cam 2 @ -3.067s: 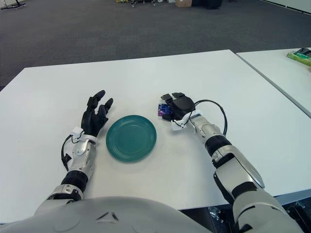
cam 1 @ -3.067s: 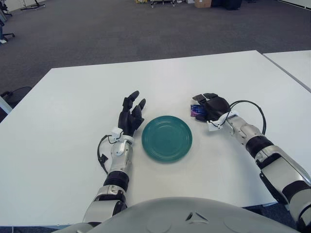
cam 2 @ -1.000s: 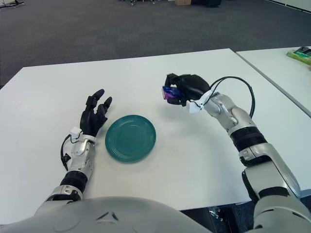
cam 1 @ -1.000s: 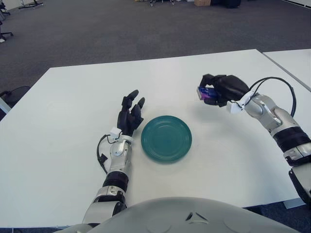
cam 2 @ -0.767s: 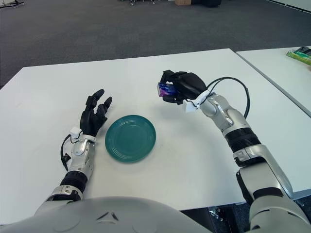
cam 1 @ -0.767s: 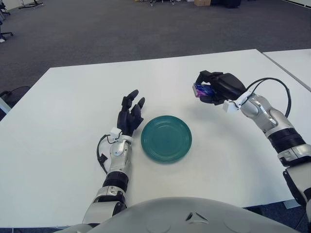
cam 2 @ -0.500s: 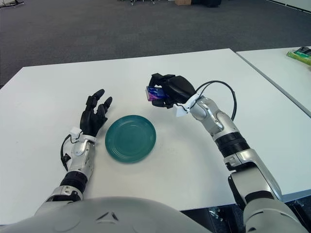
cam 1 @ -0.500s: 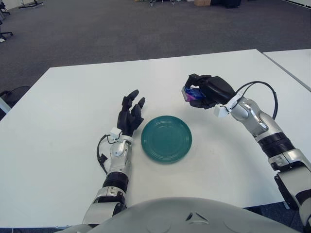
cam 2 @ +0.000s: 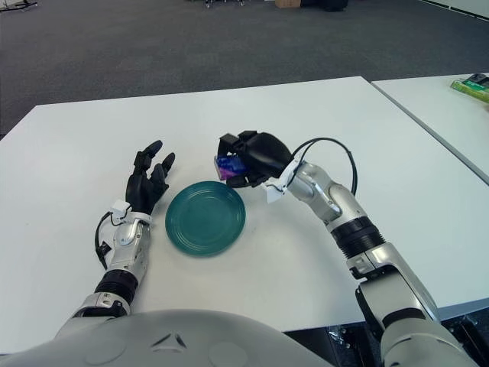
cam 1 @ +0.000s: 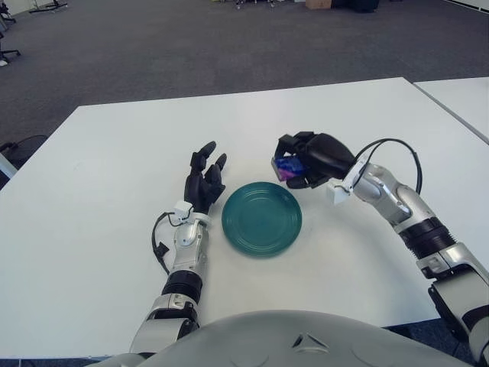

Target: Put the gum into the plate.

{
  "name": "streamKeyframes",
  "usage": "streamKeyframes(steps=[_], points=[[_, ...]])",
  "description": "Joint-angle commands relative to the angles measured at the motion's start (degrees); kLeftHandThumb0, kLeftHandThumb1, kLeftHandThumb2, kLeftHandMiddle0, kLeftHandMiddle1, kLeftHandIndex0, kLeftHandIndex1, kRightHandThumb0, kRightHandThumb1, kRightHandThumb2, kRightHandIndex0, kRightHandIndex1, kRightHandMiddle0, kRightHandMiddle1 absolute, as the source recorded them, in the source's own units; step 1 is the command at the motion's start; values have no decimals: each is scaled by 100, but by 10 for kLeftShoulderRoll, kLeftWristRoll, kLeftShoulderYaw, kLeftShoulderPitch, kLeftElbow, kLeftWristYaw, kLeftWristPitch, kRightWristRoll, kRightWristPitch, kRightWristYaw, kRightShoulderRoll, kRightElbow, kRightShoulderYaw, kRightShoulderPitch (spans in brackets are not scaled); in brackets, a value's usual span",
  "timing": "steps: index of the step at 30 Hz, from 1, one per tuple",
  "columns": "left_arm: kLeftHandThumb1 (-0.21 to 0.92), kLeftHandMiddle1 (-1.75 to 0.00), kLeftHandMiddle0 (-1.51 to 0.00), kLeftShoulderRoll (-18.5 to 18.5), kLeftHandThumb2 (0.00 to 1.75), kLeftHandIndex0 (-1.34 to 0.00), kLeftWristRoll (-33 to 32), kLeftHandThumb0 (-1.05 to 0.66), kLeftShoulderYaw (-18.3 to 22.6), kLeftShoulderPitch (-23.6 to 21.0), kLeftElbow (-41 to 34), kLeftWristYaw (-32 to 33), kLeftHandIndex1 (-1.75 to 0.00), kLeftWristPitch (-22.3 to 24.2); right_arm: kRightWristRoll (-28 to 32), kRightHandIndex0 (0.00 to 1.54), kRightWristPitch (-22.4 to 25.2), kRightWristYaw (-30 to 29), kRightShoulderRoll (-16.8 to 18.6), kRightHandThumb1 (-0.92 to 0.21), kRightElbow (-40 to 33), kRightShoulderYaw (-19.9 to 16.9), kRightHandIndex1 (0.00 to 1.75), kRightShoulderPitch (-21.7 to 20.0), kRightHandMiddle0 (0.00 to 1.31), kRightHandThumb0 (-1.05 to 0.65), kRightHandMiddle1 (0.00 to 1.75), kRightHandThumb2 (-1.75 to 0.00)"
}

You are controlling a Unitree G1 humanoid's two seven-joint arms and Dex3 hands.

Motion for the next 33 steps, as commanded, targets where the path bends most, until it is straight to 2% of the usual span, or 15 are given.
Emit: streamKeyframes(steps=[1, 10, 17, 26, 33], points=[[92, -2, -55, -68, 68, -12, -11, -73, -2, 85, 50, 14, -83, -1, -19, 109, -7, -3, -1, -92, -16, 0, 175, -11, 78, -46, 175, -52], [92, 0, -52, -74, 69, -12, -26, -74, 1, 80, 52, 11, -84, 2, -46, 117, -28, 37, -3, -92, -26, 31, 175, -18, 83, -46, 175, -51], [92, 0, -52, -80, 66, -13, -39, -74, 5, 73, 60, 10, -85, 8, -66, 122, -52, 37, -2, -90, -18, 46, 175, -18, 89, -45, 175, -51], [92, -2, -54, -95, 60, -17, -92, -72, 19, 59, 57, -25, -89, 15, -96, 121, -96, 17, -6, -91, -2, 61, 175, -16, 85, -44, 175, -54], [92, -1, -54, -99, 61, -18, -96, -75, 13, 60, 49, -23, -92, 10, -168, 118, -93, -42, 0, -91, 16, 85, 175, -11, 80, -45, 175, -56]])
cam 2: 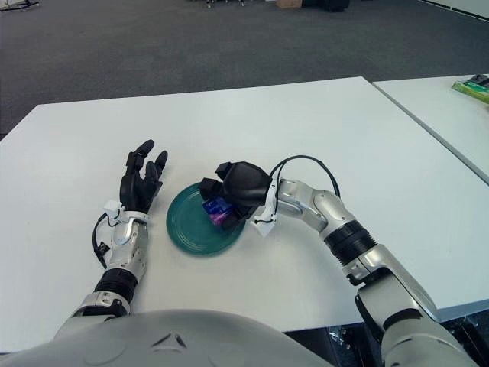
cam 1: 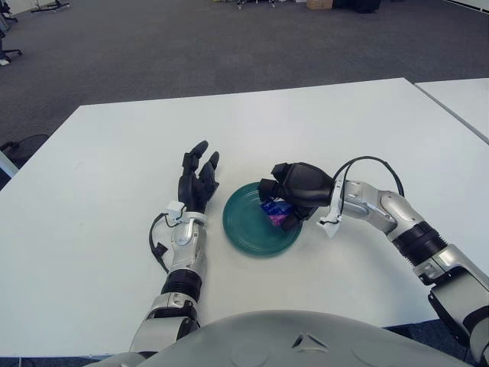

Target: Put the gum into the plate.

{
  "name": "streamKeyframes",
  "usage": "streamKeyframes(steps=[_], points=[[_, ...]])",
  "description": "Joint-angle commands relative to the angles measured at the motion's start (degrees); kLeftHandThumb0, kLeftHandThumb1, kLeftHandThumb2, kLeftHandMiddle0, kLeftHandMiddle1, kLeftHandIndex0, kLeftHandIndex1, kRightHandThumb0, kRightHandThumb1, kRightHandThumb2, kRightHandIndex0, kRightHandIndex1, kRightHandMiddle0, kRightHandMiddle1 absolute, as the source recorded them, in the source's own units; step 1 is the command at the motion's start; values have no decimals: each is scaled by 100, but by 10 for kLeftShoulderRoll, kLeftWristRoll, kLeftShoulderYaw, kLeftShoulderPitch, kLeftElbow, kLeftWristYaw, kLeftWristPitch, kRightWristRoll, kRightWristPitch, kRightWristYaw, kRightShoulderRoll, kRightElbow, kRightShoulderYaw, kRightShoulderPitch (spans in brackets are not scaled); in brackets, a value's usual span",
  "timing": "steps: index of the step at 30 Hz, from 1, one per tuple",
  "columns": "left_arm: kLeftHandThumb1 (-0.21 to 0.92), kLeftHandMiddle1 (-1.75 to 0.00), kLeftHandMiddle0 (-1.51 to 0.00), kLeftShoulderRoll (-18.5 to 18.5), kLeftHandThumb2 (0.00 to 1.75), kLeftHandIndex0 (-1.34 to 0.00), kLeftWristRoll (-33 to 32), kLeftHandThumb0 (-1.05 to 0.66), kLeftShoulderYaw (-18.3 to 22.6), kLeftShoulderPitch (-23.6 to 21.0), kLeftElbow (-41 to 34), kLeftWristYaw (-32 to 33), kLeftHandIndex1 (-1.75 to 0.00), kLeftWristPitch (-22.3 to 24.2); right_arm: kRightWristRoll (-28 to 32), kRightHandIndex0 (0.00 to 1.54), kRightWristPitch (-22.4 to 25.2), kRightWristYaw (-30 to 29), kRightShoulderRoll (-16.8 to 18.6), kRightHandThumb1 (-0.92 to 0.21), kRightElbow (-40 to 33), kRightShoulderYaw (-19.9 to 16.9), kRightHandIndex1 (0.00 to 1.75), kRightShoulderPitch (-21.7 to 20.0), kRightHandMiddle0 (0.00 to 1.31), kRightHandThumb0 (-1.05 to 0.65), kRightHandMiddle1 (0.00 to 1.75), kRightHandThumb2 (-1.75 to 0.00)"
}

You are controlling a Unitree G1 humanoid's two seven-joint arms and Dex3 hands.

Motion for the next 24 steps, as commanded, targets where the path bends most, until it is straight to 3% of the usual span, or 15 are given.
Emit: streamKeyframes(steps=[1, 2, 3, 4, 6, 9, 16, 18, 22, 24], points=[[92, -1, -54, -99, 62, -17, -23, -76, -2, 66, 49, -2, -92, 2, -52, 116, 2, -49, 1, -92, 14, 13, 175, -6, 77, -46, 175, -56], [92, -1, -53, -99, 63, -17, -24, -77, -2, 66, 49, -1, -92, 3, -57, 115, 3, -57, 0, -92, 6, 12, 175, -5, 76, -46, 175, -56], [92, -1, -53, -99, 63, -16, -24, -78, -2, 65, 50, 0, -92, 3, -60, 109, 3, -63, -1, -85, 1, 11, 175, -4, 60, -43, 175, -63], [92, -1, -53, -99, 64, -16, -25, -78, -2, 65, 51, 0, -92, 4, -55, 107, 4, -61, -4, -83, -15, 4, 175, 0, 54, -42, 175, -66], [92, -1, -53, -99, 65, -16, -26, -79, -2, 63, 52, 0, -92, 4, -49, 98, 4, -59, -9, -83, -32, -4, 175, 5, 37, -39, 175, -65], [92, -2, -55, -101, 67, -15, -33, -79, 0, 62, 55, -6, -92, 4, -22, 82, 17, -41, -17, -88, -85, -31, 175, 23, 26, -37, 175, -56], [92, -2, -56, -115, 71, -15, -37, -77, -9, 66, 40, -8, -90, -6, -53, 56, 47, -67, -9, -92, -125, -51, 175, 43, 20, -36, 175, -52], [92, -2, -56, -118, 72, -14, -40, -76, -11, 67, 37, -12, -90, -9, -63, 50, 53, -72, -10, -92, -136, -55, 175, 44, 14, -58, 165, -68], [92, -1, -54, -120, 74, -12, -49, -75, -11, 68, 37, -22, -88, -10, -76, 40, 61, -75, -15, -92, -146, -57, 164, 45, 13, -70, 143, -83], [92, 0, -52, -122, 76, -11, -53, -74, -10, 69, 38, -26, -87, -11, -79, 35, 65, -63, -20, -92, -152, -56, 147, 44, 12, -73, 130, -89]])
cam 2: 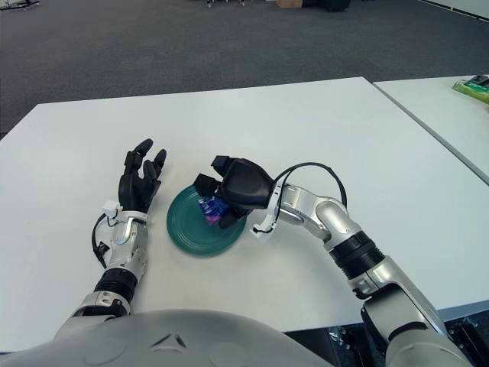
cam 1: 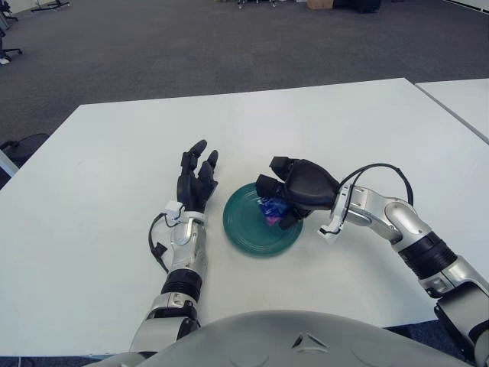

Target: Put the gum into the plate.

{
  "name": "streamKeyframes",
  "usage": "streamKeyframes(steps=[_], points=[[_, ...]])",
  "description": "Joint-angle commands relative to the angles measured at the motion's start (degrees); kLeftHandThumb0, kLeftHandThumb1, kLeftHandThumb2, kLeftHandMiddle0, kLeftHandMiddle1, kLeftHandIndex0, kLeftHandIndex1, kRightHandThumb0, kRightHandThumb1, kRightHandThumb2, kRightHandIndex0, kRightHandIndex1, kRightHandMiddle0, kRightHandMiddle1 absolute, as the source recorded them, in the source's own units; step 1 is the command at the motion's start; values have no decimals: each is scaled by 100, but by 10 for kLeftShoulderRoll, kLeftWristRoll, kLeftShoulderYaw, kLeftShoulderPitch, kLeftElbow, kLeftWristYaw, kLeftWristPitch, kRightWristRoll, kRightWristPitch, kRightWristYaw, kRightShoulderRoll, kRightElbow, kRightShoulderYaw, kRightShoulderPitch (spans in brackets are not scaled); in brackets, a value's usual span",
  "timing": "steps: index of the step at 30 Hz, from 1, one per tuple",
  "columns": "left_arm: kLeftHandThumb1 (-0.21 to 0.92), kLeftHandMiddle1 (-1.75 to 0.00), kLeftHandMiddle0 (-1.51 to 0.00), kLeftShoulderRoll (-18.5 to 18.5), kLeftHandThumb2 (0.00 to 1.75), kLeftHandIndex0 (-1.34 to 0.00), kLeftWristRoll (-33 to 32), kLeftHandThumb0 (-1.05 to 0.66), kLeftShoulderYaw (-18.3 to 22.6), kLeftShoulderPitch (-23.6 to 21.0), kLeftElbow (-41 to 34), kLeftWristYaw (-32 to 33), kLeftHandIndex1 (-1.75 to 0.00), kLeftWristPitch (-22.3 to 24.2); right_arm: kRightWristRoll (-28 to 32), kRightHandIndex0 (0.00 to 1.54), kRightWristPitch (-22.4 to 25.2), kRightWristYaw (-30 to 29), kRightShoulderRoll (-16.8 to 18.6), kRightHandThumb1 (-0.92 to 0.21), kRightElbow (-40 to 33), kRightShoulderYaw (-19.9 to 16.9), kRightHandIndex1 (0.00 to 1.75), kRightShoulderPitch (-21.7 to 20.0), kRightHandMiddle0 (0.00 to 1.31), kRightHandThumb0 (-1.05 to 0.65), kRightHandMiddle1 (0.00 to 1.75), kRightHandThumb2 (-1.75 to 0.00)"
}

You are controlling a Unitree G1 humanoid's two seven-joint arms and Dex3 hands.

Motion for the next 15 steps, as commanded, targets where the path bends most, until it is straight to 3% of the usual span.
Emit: streamKeyframes(steps=[1, 3, 6, 9, 15], points=[[92, 0, -51, -123, 77, -10, -36, -73, -5, 68, 46, -15, -86, -11, -18, 31, 19, 8, -12, -92, -29, -15, 130, -3, 9, -75, 121, -91], [92, 0, -48, -127, 81, -8, -42, -72, -2, 68, 47, -17, -85, -11, -18, 29, 23, 25, -16, -92, -38, -12, 65, -1, 4, -81, 91, -97], [92, 0, -44, -134, 85, -6, -58, -72, 1, 69, 46, -25, -84, -6, -29, 25, 30, 24, -17, -92, -43, -6, 24, 8, 1, -86, 68, -103], [92, 0, -41, -146, 91, -3, -78, -72, 4, 71, 45, -36, -82, -6, -38, 16, 34, 17, -18, -92, -45, -5, 8, 12, 0, -93, 47, -107], [92, 0, -35, -159, 99, 0, -81, -74, -2, 75, 48, -40, -76, -27, -22, 3, 31, 25, -21, -92, -50, -11, 1, 11, 0, -102, 22, -110]])
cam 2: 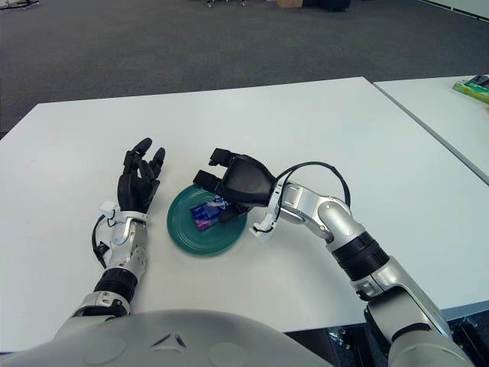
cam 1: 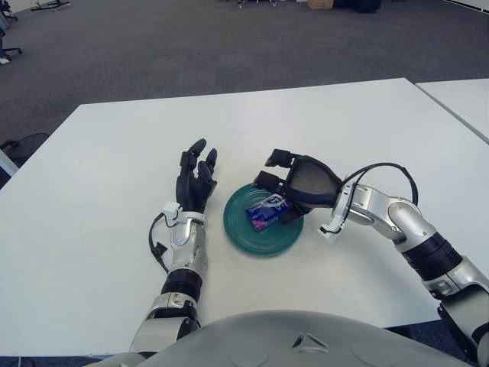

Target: Put the gum into the plate.

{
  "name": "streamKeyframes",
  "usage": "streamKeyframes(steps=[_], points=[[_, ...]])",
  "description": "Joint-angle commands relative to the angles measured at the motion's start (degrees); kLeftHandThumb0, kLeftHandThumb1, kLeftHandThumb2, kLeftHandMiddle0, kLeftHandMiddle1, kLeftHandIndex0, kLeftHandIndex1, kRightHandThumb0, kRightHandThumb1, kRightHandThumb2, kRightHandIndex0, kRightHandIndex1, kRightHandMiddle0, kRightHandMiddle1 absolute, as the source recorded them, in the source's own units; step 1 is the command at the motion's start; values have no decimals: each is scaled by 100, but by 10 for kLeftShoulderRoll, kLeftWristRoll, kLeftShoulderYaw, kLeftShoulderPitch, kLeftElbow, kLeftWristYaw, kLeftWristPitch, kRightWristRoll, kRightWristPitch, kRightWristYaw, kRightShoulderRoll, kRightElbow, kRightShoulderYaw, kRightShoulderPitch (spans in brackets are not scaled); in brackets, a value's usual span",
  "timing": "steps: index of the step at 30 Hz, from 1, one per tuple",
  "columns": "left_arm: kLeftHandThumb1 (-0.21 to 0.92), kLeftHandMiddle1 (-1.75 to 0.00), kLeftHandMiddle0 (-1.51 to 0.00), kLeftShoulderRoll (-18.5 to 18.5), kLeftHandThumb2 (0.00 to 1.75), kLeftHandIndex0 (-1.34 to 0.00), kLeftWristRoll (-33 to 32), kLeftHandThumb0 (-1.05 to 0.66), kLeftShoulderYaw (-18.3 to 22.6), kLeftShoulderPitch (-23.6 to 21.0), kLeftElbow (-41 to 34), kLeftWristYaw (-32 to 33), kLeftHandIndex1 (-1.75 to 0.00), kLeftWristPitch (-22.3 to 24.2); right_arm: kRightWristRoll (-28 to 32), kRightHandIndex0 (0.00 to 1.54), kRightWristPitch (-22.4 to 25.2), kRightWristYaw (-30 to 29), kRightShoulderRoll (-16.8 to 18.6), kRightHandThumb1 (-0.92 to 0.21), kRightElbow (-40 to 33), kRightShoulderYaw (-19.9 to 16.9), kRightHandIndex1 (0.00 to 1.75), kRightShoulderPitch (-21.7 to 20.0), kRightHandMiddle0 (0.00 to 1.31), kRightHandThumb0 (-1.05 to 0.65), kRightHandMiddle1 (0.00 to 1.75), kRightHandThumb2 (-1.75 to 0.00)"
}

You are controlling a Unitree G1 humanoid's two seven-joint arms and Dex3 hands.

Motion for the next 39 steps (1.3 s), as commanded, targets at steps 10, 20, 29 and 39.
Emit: streamKeyframes(steps=[10, 20, 29, 39], points=[[92, 0, -26, -135, 105, 0, 97, -81, -29, 77, 63, 105, -54, -120, 30, 0, -9, 26, -15, -92, -9, -13, 0, -9, 0, -105, 8, -107], [92, -1, -27, -115, 104, 0, 64, -81, -46, 81, 51, 72, -51, -87, 151, 0, -5, 42, -11, -92, 35, -61, 0, -20, 0, -105, 8, -106], [92, -5, -40, -108, 90, -3, 10, -79, -28, 76, 61, 35, -75, -31, 365, 7, -105, -24, 81, -92, 324, -112, 2, -40, 0, -103, 25, -95], [92, -9, -51, -87, 74, -13, 1, -80, -28, 90, 40, 13, -84, -11, 654, 11, -49, 106, 213, -92, 386, -177, 1, 15, 0, -95, 19, -88]])
